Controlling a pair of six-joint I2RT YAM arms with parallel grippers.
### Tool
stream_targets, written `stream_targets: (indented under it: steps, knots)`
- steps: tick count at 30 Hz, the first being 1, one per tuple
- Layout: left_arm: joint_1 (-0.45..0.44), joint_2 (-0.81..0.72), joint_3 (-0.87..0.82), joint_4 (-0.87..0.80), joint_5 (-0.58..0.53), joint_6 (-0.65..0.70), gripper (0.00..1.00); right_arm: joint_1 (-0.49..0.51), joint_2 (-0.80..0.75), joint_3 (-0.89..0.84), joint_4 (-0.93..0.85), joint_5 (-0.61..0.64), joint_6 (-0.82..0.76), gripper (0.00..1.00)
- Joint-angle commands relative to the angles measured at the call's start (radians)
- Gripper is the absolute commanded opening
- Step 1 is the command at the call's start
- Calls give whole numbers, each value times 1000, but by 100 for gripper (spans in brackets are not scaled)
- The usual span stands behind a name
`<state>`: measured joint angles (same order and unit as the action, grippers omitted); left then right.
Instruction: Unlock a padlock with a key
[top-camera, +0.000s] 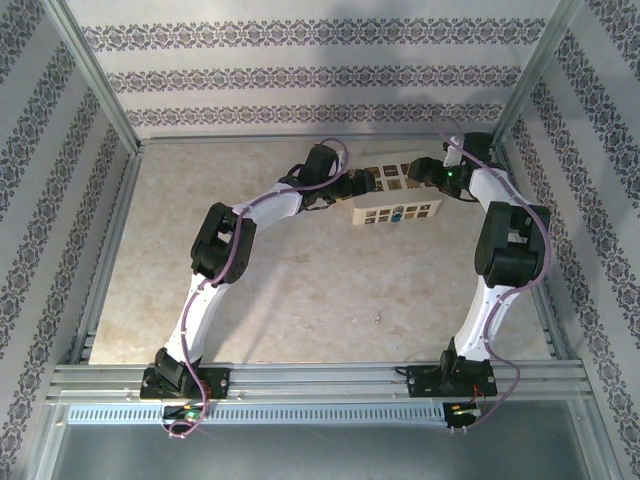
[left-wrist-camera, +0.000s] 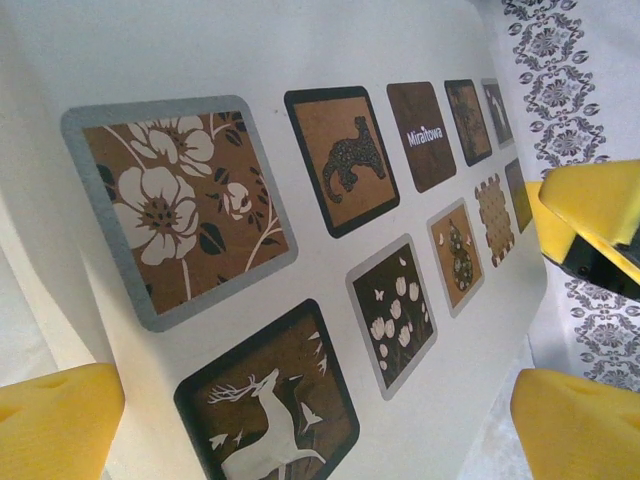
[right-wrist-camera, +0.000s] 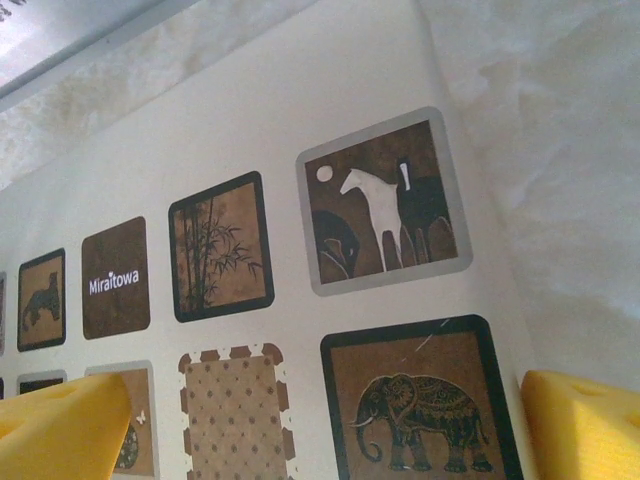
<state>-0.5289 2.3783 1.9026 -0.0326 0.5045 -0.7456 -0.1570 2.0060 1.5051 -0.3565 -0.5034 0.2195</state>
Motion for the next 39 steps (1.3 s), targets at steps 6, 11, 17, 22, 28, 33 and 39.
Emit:
stream_targets:
  steps: [6, 11, 17, 22, 28, 33, 39]
  knots:
    - [26, -109, -101, -7, 10, 38, 99, 84, -119, -98, -44, -95, -8, 98]
    - [64, -181, -220, 39, 2, 37, 99, 135, -169, -154, -37, -110, 6, 98]
    - [115, -246, -315, 51, 3, 58, 99, 240, -208, -207, -6, -112, 42, 98]
    - [159, -295, -384, 62, -3, 71, 99, 344, -217, -236, 42, -70, 95, 98]
    - [198, -337, -435, 60, -17, 87, 99, 451, -194, -227, 73, -23, 129, 99]
    - [223, -353, -459, 52, -25, 99, 99, 515, -183, -227, 99, 1, 160, 98]
    - [230, -358, -474, 48, -34, 107, 99, 537, -162, -223, 98, 37, 160, 99]
